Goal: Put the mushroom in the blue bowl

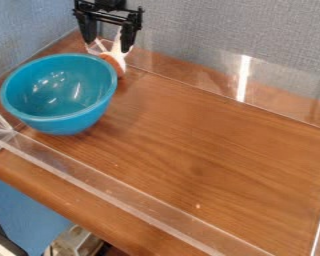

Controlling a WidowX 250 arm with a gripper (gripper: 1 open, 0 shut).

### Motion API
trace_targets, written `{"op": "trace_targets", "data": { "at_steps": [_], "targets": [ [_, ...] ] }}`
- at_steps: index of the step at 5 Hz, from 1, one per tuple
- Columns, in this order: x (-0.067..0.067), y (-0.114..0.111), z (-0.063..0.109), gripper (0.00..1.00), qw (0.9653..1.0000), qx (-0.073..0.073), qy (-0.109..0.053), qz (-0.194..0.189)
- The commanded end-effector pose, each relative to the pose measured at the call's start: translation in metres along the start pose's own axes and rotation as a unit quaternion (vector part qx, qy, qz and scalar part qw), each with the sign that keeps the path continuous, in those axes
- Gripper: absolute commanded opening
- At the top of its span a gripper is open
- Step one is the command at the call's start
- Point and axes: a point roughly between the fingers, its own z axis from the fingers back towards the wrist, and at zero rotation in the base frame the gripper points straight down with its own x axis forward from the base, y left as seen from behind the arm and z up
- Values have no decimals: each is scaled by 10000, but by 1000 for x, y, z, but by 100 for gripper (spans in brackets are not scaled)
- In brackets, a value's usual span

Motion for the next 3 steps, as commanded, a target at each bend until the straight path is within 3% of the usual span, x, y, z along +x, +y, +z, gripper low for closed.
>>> {"op": "trace_targets", "data": {
  "at_steps": [1,3],
  "targets": [
    [22,10,22,100,9986,113,-497,135],
    [47,18,9,100,9971,247,-666,283]
  ]
}}
